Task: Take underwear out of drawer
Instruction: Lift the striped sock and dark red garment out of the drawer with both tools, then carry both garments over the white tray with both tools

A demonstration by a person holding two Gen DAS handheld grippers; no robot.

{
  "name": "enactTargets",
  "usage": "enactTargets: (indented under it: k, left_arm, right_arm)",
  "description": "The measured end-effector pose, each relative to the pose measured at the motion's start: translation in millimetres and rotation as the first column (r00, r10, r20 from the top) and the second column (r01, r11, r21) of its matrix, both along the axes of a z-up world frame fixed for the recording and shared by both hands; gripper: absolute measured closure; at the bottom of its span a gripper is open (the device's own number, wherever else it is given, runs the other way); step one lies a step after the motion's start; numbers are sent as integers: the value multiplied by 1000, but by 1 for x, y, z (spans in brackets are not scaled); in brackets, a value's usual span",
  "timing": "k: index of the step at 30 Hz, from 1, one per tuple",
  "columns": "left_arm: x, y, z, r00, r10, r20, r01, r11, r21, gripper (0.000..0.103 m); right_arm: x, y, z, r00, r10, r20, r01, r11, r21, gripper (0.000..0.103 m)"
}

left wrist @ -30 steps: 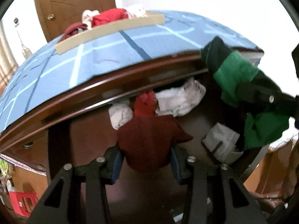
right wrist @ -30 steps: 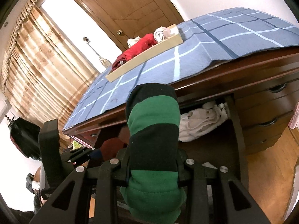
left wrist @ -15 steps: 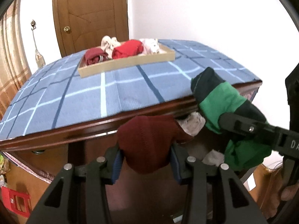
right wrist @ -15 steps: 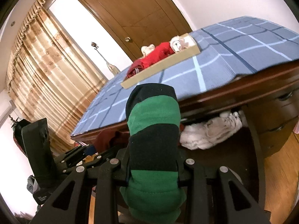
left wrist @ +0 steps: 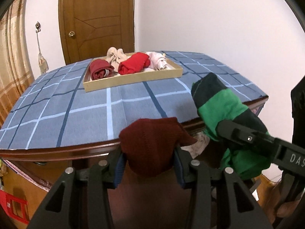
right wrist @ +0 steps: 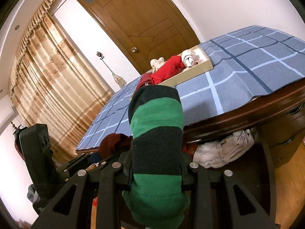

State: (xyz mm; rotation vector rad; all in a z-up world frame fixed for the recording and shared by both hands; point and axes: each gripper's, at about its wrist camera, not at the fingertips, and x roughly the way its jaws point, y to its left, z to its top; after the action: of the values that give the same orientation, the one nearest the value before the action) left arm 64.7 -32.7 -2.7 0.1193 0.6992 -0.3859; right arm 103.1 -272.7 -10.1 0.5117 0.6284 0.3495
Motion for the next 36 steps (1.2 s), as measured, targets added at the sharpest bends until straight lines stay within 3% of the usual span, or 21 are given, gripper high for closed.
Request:
enactTargets:
  k: [7,36]
  left_arm:
    - [17,0,11,999,17,27,-16,1000,-26,60]
    - [85,-20,45,995,43,94,-41,999,-15,60]
  right_arm:
    - [15,0,12,999,-32,41,32,999,2,68]
    - [83,2,54,988,-77,133,77,997,2,68]
